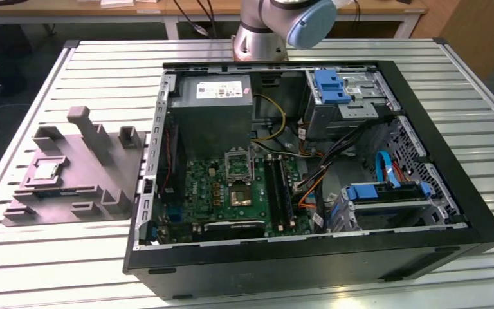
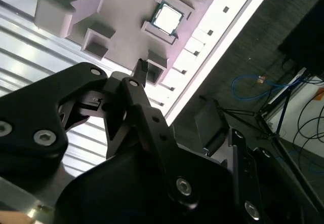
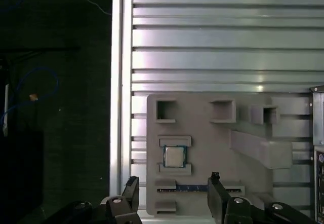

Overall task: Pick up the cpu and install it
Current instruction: 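Pick up the cpu and move it towards the insertion slot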

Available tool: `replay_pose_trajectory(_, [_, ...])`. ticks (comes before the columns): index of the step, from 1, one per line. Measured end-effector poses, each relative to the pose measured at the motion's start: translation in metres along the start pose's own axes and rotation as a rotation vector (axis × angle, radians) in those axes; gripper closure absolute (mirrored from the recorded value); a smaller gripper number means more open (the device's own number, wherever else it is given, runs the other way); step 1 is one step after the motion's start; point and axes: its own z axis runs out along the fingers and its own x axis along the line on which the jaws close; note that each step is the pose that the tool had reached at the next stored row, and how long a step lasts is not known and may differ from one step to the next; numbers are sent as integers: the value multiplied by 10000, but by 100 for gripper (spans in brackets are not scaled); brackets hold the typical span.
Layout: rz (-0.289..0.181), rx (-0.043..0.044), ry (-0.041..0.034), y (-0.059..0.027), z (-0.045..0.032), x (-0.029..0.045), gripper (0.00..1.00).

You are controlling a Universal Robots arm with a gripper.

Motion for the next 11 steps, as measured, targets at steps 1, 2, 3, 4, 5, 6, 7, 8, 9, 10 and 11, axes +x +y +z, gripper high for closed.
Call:
replay_pose_trajectory(1, [-58,0,3,-1,18,0,35])
replay_pose_trajectory(2, [-92,0,4,-1,36,0,35])
replay_pose_trajectory(3, [-93,1,5,-2,53,0,35])
replay_pose_trajectory(4, [-93,0,5,-3,72,0,35])
replay_pose_trajectory(5, [-93,0,5,-4,90,0,35])
replay_pose_trajectory(6, [-94,0,4,-5,108,0,35])
replay_pose_trajectory(7, [-94,0,4,-6,127,-1,35])
replay_pose_trajectory(8, [-94,0,4,-6,145,-1,35])
replay_pose_trajectory(9, [-95,0,4,-7,163,-1,35])
replay_pose_trajectory(10, [-120,0,5,-8,181,-1,35])
replay_pose_trajectory(11, [-207,1,14,-11,199,-1,35])
